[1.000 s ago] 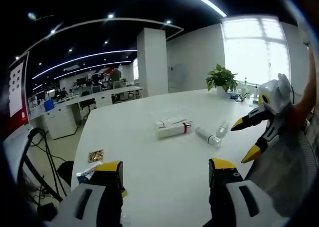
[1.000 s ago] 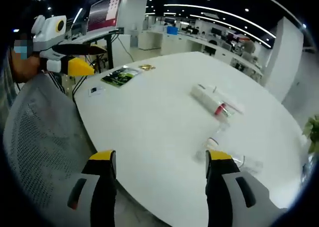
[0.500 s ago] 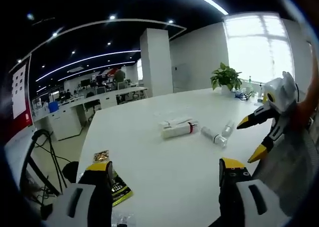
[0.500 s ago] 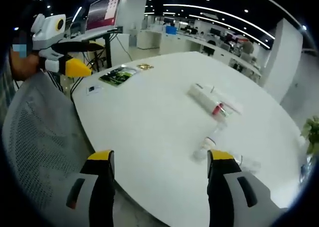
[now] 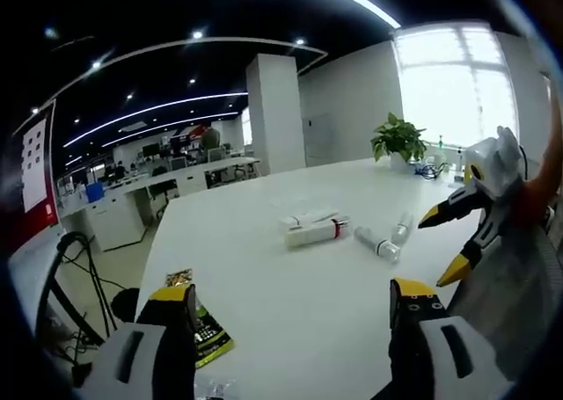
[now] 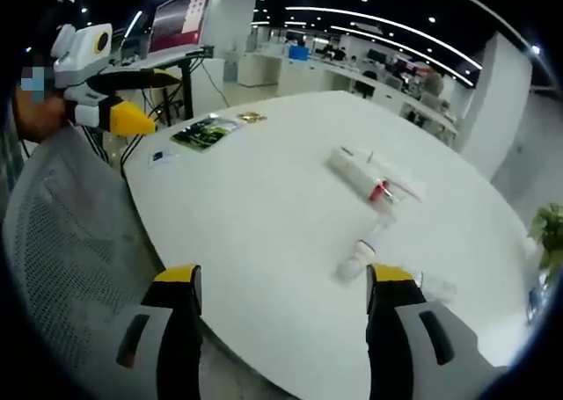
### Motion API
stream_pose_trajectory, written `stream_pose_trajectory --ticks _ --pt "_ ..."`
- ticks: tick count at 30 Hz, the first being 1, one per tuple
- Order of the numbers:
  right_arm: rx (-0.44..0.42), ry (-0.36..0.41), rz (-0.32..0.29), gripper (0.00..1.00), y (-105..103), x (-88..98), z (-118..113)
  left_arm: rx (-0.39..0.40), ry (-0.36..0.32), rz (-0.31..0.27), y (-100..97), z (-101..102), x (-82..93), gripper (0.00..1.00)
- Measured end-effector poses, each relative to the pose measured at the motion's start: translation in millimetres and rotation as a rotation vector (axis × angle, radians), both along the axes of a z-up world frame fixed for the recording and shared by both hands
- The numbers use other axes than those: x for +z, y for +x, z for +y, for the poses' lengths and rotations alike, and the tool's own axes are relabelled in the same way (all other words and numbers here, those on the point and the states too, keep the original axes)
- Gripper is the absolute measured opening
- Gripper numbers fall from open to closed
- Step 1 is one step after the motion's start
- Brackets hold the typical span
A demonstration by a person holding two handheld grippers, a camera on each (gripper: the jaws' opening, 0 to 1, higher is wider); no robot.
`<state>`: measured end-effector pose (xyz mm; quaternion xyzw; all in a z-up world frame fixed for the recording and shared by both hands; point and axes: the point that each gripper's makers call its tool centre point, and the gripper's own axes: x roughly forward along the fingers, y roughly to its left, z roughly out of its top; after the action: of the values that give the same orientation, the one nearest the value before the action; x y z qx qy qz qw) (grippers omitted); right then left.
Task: Arrange the skincare products in the storage area until every visible bottle or jar stands upright without overlapping.
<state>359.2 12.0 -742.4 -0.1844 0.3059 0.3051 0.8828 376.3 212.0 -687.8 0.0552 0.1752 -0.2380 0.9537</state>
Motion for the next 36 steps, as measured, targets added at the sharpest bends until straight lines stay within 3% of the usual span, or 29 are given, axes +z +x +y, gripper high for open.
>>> stream_pose_trajectory --ticks 3,13,36 --pt "0.0 -0.01 0.016 0.75 -0.9 -3.7 -0.1 -0.009 0.005 0.023 -0.7 -2.4 -5.1 0.95" --pt "0.011 -0.019 0.019 0.75 -1.7 -4.9 0.9 -0.014 0.005 0.024 -0.6 -3.2 -5.1 0.95" --pt "-0.012 -0.019 -0.01 0.74 2.6 1.3 -1.0 -0.024 0.03 0.02 -2.4 -1.0 -7.1 0.91"
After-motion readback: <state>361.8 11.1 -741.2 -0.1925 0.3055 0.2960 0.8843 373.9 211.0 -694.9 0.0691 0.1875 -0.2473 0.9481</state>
